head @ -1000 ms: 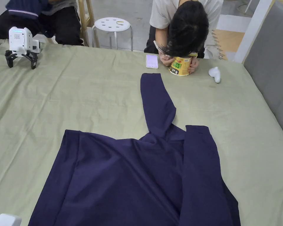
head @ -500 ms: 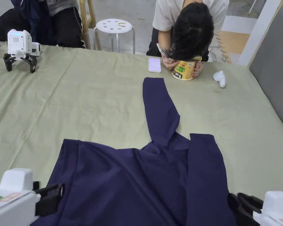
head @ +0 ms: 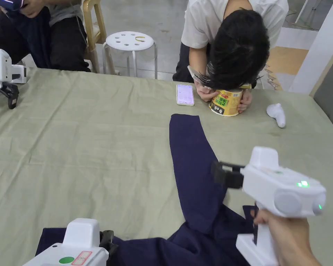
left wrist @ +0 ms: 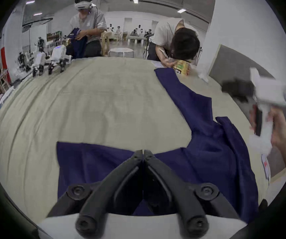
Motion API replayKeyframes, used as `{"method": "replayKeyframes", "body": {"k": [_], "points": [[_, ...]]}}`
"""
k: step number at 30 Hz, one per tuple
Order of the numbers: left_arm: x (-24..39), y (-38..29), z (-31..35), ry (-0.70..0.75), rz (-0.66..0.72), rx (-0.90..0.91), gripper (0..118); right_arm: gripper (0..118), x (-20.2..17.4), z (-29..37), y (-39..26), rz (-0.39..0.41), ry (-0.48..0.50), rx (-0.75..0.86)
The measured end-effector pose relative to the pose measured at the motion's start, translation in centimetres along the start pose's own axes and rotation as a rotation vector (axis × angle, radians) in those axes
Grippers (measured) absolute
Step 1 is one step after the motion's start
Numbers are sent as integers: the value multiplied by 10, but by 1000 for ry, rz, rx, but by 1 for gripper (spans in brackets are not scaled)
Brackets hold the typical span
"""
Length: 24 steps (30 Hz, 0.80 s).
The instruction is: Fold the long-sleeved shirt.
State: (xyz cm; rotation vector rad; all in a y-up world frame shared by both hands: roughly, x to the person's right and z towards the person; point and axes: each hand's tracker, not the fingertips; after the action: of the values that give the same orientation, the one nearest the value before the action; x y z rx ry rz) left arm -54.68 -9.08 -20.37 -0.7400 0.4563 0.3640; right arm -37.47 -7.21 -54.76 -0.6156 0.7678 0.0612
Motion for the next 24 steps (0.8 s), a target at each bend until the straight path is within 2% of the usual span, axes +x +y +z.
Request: {"method": "replayKeyframes", "body": {"k": [3, 6, 8, 10, 11, 12, 13, 14, 15, 16, 17, 18, 19, 20, 21, 22, 23, 24], "points": [[-4, 8, -24, -30, 39, -22, 3, 118, -2, -86, 40, 7, -5, -23], [-2, 14, -45, -12, 50, -27, 3, 118, -7, -169, 63, 93, -71, -114], [-2, 17, -53, -19, 69, -28, 3, 118, -7, -208, 68, 53, -94, -201], [-2, 18, -55, -39, 69, -22, 3, 117, 0, -236, 66, -61, -67, -331], [-1, 18, -56, -33, 72, -21, 3, 112, 3, -245, 63, -132, -73, -403], [-1, 17, -57, -35, 70, -25, 3, 107, -1, -238, 57, -140, -100, -407], [-1, 15, -57, -38, 72, -29, 3, 101, -7, -231, 53, -66, -153, -359], [-2, 14, -55, -40, 79, -33, 3, 91, -17, -224, 56, 47, -138, -341], [-3, 12, -55, -49, 77, -40, 3, 56, -24, -220, 54, 108, -178, -388], [0, 10, -54, -41, 68, -44, 3, 0, -10, -232, 65, 119, -104, -394], [2, 8, -54, 12, 50, -45, 3, 0, -6, -224, 69, 144, -27, -325], [3, 7, -51, 36, 46, -46, 3, 0, -3, -216, 73, 203, -41, -286], [3, 6, -46, 13, 67, -45, 3, 0, -3, -209, 79, 149, -48, -279], [3, 5, -40, -12, 88, -42, 3, 0, -1, -191, 78, 94, 8, -280], [5, 4, -32, -26, 87, -38, 3, 0, 1, -176, 82, 83, 40, -243], [7, 2, -23, -19, 79, -33, 3, 0, -1, -156, 87, 131, 1, -185], [9, 0, -16, -6, 59, -24, 3, 0, 0, -138, 91, 143, -3, -164], [11, -2, -5, -9, 48, -18, 3, 0, 2, -108, 88, 136, 29, -137]]}}
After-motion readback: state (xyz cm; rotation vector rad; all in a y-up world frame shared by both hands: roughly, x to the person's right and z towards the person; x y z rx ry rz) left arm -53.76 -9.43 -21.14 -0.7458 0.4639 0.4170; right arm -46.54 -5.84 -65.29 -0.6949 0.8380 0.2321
